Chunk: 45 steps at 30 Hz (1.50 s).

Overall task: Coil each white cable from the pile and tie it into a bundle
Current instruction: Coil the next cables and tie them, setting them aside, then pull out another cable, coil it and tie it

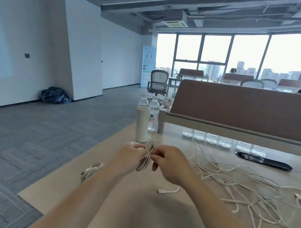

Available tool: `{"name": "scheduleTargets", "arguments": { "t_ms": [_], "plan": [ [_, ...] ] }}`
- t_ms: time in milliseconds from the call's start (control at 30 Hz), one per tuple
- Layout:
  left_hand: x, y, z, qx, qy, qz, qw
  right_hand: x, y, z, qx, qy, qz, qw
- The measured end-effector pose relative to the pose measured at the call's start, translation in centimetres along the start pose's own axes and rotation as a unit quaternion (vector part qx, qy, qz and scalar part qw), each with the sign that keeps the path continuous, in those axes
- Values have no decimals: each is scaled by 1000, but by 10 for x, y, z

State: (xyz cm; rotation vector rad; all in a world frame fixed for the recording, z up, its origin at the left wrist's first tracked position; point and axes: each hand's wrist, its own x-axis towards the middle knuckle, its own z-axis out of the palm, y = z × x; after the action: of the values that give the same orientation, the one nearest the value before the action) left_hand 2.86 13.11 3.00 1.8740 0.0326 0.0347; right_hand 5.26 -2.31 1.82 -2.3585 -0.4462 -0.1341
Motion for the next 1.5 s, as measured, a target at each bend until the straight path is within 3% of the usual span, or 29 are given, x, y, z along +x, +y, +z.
{"name": "scheduleTargets", "arguments": {
  "t_ms": [333,567,1167,1400,1500],
  "plan": [
    [4,-56,-102,96,141,-17,985,35,-37,104,-74,-76,1,994],
    [13,-91,-123,153,65,-61,984,54,-39,150,-116,-80,32,990],
    [25,-98,-123,150,60,-57,985,73,-40,162,-102,-116,28,988],
    [12,-66,-108,105,121,10,987,59,-36,131,-118,-68,23,990],
    [3,-43,-91,59,105,24,992,48,-28,104,-119,-43,25,992]
  ]
}}
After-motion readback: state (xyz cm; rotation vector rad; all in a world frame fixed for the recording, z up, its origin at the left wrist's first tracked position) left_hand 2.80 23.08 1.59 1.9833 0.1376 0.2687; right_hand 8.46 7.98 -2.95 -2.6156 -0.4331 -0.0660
